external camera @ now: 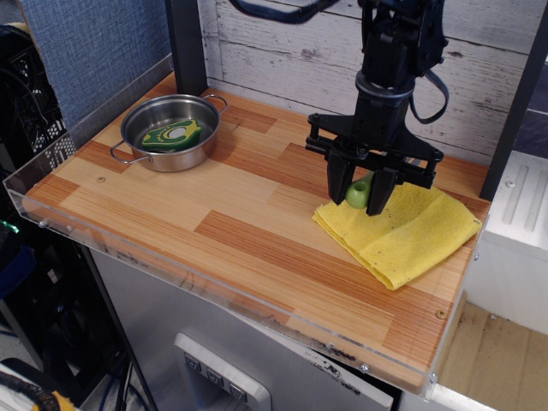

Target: Put the spatula on top of the napkin.

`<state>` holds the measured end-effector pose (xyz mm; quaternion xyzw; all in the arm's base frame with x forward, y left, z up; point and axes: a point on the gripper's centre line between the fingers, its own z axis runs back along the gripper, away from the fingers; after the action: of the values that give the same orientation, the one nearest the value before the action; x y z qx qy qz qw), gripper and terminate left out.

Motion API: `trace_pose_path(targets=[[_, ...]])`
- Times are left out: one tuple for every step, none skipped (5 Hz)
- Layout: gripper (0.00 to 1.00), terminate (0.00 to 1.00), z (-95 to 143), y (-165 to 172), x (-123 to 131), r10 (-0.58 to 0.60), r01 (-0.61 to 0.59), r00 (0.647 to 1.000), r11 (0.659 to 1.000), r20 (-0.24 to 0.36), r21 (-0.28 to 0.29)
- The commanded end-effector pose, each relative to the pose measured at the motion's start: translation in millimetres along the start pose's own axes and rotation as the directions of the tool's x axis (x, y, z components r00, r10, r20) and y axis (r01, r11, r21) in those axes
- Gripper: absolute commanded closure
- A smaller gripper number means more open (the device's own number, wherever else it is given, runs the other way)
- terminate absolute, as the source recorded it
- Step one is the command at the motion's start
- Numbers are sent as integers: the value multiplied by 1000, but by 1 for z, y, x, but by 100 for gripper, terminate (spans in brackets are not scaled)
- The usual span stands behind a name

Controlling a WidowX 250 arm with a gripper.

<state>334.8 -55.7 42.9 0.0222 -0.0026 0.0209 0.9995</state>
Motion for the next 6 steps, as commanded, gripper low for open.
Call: trace_pose_path(targets=[[100,0,-3,-13,14,-79,80,996,997,31,-20],[100,0,-2,-16,11,-107,108,993,994,46,-20],[0,0,1,-15,9,-157,158,987,988,31,-2],[0,0,12,-8,8,-153,153,987,988,42,3],[0,0,49,15,4,-128,129,985,992,112,5],[0,0,92,56,-4,-75,80,986,997,150,-25]])
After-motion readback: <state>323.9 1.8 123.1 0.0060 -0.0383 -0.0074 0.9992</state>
